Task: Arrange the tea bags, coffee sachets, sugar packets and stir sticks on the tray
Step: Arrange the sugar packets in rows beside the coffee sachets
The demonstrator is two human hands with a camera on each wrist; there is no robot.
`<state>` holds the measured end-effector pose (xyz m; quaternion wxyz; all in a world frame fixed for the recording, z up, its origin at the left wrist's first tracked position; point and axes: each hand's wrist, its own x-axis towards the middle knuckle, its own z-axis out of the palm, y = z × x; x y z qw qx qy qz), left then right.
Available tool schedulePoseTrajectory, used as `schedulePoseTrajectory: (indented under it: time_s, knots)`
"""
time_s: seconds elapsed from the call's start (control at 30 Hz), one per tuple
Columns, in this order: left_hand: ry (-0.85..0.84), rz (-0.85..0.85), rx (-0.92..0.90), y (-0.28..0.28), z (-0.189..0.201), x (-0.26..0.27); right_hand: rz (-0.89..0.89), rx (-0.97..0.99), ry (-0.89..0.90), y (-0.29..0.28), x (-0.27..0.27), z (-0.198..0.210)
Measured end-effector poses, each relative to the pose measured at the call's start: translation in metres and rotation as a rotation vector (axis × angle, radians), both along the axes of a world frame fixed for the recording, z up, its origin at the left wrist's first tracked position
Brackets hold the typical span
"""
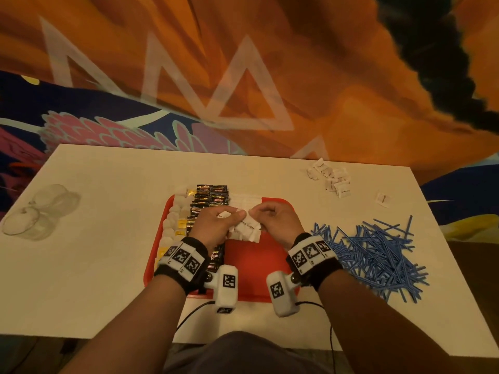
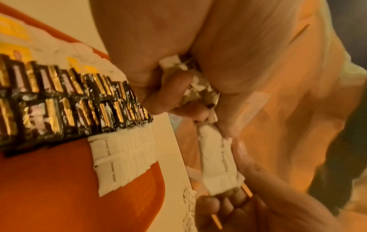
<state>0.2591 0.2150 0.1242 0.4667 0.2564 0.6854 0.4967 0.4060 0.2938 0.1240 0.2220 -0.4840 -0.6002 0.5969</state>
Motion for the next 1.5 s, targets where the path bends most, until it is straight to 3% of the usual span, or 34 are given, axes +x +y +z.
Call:
schedulePoseTrajectory:
  time_s: [0.23,0.37,0.63,0.97,1.23,1.5]
  knots:
    - [-0.016,0.154,-0.026,0.000,-0.015,0.010,-0.090,-0.224,0.128,-0.004,0.005,-0.016]
    - [-0.081,0.196,-0.055,-0.004,-0.024,0.020,-0.165,-0.257,0.102,-0.007,0.004,-0.034]
    - [0.014,0.198,-0.200,-0.022,-0.060,0.016,0.058,-0.194,-0.136,-0.025,0.013,-0.080]
    - [0.006,0.255,-0.299,-0.048,-0.076,-0.016,0.015,-0.198,-0.427,-0.005,-0.008,-0.134]
    - [-0.061,0.312,-0.277,-0.072,-0.080,-0.043,0.002,-0.093,-0.578,-0.009,-0.047,-0.142]
    - [-0.074,0.328,-0.287,-0.087,-0.085,-0.057,-0.073,-0.017,-0.679,-0.015,-0.050,-0.153]
